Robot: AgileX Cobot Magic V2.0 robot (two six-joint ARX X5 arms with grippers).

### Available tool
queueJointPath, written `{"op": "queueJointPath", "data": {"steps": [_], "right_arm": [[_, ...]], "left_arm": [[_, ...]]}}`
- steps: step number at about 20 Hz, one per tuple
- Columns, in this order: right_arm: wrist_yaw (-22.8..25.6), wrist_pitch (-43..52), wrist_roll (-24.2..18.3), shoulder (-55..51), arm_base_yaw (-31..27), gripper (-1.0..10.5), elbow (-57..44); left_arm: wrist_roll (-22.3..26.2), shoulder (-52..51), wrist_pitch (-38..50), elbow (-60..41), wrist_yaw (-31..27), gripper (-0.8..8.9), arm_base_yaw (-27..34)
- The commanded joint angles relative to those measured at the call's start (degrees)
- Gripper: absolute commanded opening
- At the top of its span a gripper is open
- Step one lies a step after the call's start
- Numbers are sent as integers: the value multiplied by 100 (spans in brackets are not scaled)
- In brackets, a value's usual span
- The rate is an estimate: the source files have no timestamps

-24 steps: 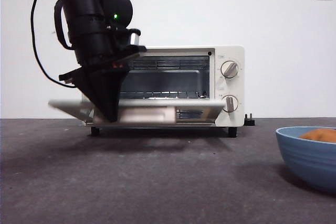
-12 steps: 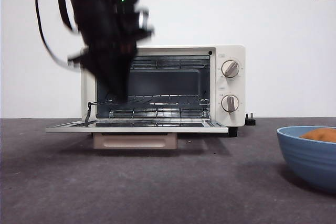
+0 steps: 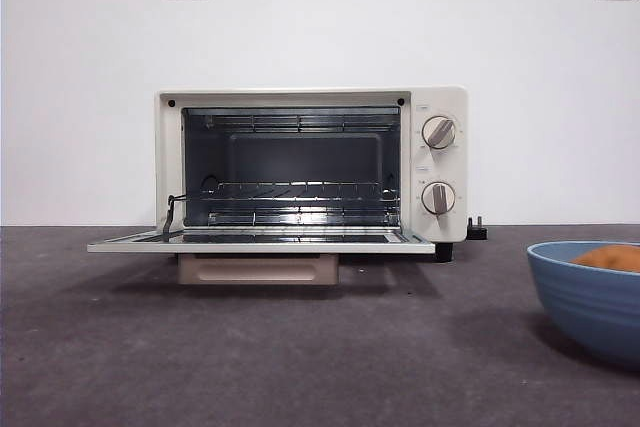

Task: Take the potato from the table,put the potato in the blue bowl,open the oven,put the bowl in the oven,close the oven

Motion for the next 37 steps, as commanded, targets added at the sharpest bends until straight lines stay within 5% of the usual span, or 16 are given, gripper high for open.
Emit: {"op": "queueJointPath", "data": {"steps": [1, 4, 8, 15, 17, 28, 37], "right_arm": [[487, -144, 389, 131, 4, 3, -321], [765, -142, 1117, 120, 4, 6, -1250], [935, 374, 2828, 122, 4, 6, -2249], [920, 1488, 3915, 531, 0, 51, -3071], [831, 1803, 3926, 916, 0, 191, -3101], [874, 2214, 3851, 2282, 0, 185, -3104], [1021, 2505, 3777, 2767, -4, -16, -3117]], "left_arm": [[-76, -442, -173, -11, -76, -6, -24], [-74, -863, -319, -11, -313, -6, -24], [-57, -1158, -356, -11, -323, -5, -24], [125, -1204, -678, -11, -417, -5, -24], [173, -1228, -678, -11, -588, -5, -24], [243, -1475, -1080, -11, -1054, -5, -24], [243, -1635, -1115, -9, -1054, -5, -24]]}}
